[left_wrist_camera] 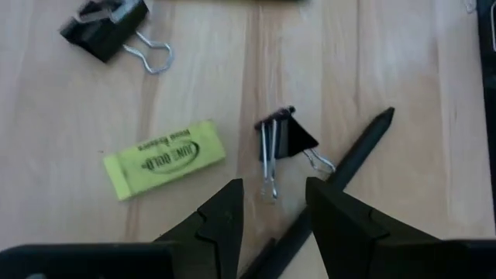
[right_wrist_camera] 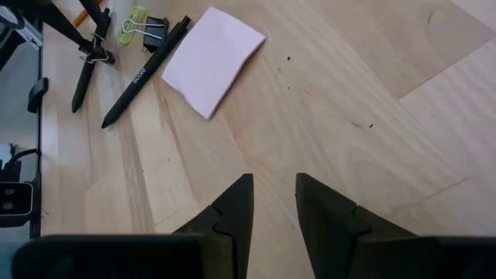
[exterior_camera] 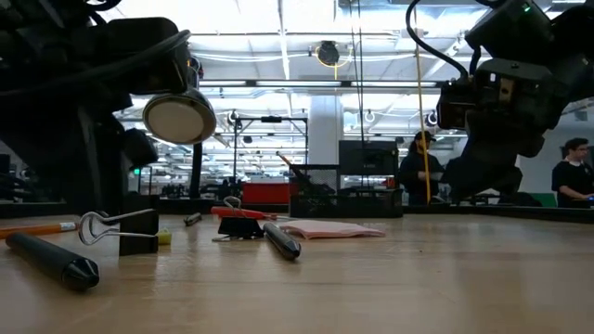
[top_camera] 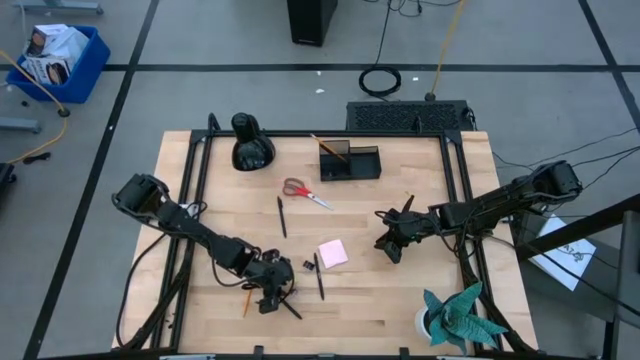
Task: Pick and place office supplies into organizer
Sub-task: Put the black binder clip into the black desk organizer
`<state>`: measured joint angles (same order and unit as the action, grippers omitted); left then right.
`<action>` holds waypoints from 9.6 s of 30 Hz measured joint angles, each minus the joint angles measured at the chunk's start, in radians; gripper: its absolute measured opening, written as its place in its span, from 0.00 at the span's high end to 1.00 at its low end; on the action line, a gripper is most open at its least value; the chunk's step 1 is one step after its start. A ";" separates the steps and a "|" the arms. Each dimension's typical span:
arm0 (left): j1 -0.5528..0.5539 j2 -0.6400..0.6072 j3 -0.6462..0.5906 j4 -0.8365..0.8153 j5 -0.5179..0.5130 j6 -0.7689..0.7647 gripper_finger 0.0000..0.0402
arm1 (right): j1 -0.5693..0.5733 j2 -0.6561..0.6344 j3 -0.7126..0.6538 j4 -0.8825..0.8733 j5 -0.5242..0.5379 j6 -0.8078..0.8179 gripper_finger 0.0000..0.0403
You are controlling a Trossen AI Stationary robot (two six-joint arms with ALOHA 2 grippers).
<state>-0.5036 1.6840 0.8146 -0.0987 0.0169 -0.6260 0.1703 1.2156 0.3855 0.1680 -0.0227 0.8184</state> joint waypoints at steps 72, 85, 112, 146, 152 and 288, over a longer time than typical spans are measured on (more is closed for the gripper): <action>0.396 -0.454 0.001 0.173 -0.060 -0.117 1.00 | -0.023 0.000 0.000 0.313 0.101 -0.019 0.78; 0.482 -0.457 0.000 0.248 -0.115 -0.192 1.00 | -0.153 0.000 0.000 0.925 0.100 0.167 0.78; 0.530 -0.451 0.000 0.311 -0.157 -0.154 1.00 | -0.164 0.182 0.326 0.797 0.060 0.527 0.58; 0.530 -0.447 0.000 0.305 -0.162 -0.143 1.00 | -0.196 0.322 0.444 0.781 0.046 0.606 0.58; 0.530 -0.447 0.000 0.309 -0.163 -0.142 1.00 | -0.204 0.322 0.444 0.772 0.047 0.605 0.58; 0.505 -0.450 0.001 0.259 -0.228 -0.187 0.90 | -0.234 0.462 0.484 0.995 0.023 0.732 1.00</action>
<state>0.0014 1.2339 0.8154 0.1606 -0.2108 -0.8125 -0.0634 1.6772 0.8696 1.1631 0.0002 1.5503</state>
